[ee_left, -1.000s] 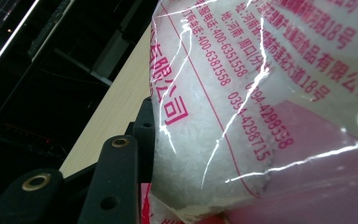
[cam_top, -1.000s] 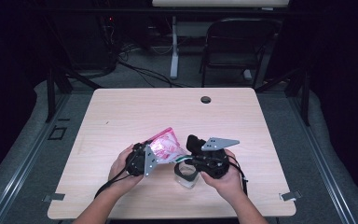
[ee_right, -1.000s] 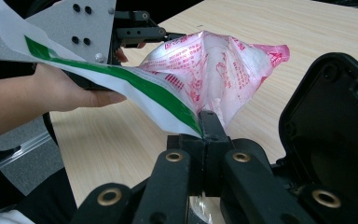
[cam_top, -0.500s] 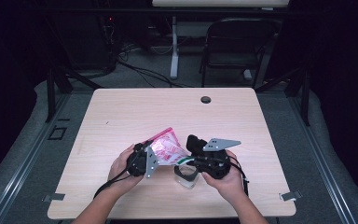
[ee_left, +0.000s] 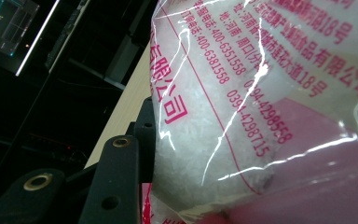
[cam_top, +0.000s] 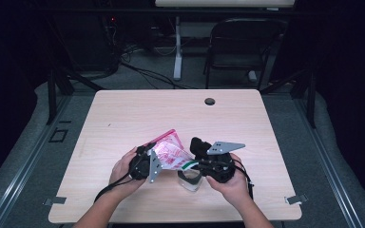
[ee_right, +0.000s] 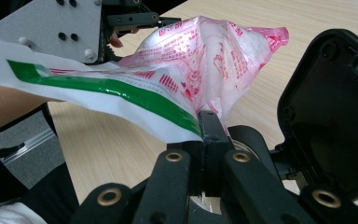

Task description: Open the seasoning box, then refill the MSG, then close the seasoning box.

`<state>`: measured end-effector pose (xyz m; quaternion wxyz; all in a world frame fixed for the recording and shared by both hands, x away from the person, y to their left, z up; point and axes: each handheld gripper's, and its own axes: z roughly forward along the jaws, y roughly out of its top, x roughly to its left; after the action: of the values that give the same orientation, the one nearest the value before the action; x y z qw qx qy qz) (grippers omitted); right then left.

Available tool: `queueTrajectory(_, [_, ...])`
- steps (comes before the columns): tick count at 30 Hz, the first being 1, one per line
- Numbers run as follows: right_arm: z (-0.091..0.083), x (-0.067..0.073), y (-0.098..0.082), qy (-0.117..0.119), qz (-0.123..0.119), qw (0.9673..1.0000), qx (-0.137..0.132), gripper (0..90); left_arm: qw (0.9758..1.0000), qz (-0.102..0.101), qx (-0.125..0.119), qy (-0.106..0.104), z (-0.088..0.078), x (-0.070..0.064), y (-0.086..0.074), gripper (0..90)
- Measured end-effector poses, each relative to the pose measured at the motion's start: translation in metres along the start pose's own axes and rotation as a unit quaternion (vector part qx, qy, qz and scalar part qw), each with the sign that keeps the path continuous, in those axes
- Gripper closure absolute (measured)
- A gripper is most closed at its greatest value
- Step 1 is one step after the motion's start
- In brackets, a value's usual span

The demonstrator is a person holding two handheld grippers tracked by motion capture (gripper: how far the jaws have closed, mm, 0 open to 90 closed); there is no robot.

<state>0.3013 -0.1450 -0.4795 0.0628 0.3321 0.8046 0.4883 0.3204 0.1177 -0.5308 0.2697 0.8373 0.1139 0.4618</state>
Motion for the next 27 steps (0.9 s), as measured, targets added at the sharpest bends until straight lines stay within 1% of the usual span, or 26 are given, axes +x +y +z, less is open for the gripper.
queueTrajectory(1, [0.0002,-0.0003,-0.0003,0.000,0.001,1.0000,0.000,90.0,1.0000,0.001,0.001,0.001,-0.0002,-0.0001,0.0001,62.4])
queueTrajectory(2, [0.0004,-0.0007,-0.0004,0.001,0.001,1.0000,0.001,90.0,1.0000,0.009,0.003,0.003,-0.0005,0.0004,0.0003,62.4])
queueTrajectory(5, [0.0012,-0.0010,-0.0015,0.001,0.005,1.0000,0.000,90.0,0.9999,0.012,0.005,0.004,-0.0007,-0.0001,0.0006,62.5])
queueTrajectory(8, [0.0009,-0.0012,-0.0015,0.000,0.004,1.0000,0.003,90.0,0.9999,0.009,0.004,0.004,-0.0007,-0.0009,0.0004,62.5])
queueTrajectory(11, [0.0010,-0.0012,-0.0014,0.001,0.004,1.0000,0.003,90.0,0.9999,0.013,0.004,0.004,-0.0008,-0.0001,0.0004,62.6])
queueTrajectory(12, [0.0011,-0.0012,-0.0014,0.001,0.004,1.0000,0.004,90.0,0.9999,0.011,0.005,0.004,-0.0008,-0.0007,0.0001,62.6])
queueTrajectory(27, [0.0021,-0.0005,-0.0015,0.002,0.001,1.0000,0.006,90.0,0.9999,0.012,0.004,0.007,-0.0017,-0.0001,-0.0003,62.7])
